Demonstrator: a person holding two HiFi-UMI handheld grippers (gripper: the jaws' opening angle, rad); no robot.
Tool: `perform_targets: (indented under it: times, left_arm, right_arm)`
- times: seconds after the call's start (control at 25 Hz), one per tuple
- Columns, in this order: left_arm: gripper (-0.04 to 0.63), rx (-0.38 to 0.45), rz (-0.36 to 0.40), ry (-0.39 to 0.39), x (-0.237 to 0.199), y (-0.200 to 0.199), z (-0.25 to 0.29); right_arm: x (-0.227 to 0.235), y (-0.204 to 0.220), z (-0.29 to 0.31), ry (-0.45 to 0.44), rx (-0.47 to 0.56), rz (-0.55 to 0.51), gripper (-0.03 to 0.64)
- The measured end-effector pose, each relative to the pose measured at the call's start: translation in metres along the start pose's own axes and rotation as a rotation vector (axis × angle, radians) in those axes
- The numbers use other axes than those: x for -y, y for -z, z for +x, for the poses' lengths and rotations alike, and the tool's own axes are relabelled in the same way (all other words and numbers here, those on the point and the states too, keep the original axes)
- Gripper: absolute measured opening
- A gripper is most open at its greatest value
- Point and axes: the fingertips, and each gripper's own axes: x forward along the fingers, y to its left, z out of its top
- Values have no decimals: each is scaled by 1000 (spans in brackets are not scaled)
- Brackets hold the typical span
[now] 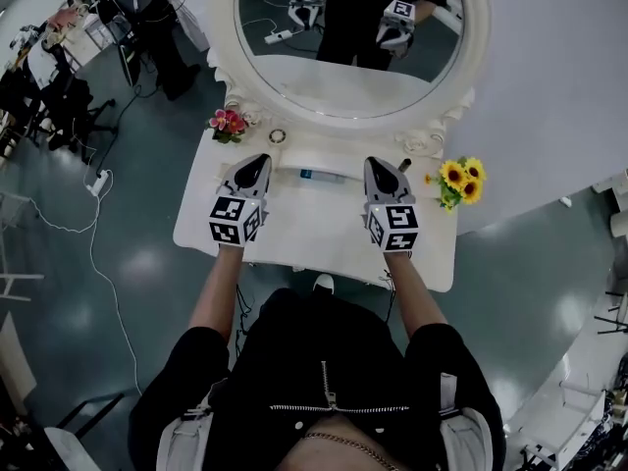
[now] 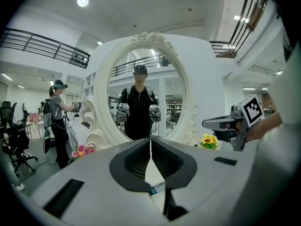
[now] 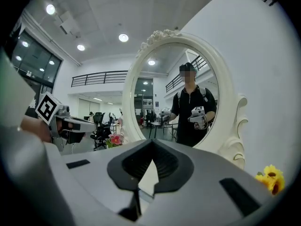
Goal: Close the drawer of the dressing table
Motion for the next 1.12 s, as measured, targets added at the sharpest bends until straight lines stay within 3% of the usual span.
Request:
perform_targets:
  times: [0.48, 0.68, 0.92, 1.12]
  left_arm:
    - [31, 9, 2, 45, -27, -10, 34]
    - [198, 7, -17, 66, -28, -10, 43]
    - [204, 15, -70, 49, -43, -3, 45]
    - [202, -25, -140, 0, -69, 32, 40]
  right_arm:
    - [1, -3, 45, 17, -18, 15, 6]
    - [2, -1, 51, 27, -26, 12, 6]
    - [-1, 1, 58, 26, -34, 13, 6]
    - [-6, 4, 62, 17, -42, 11, 6]
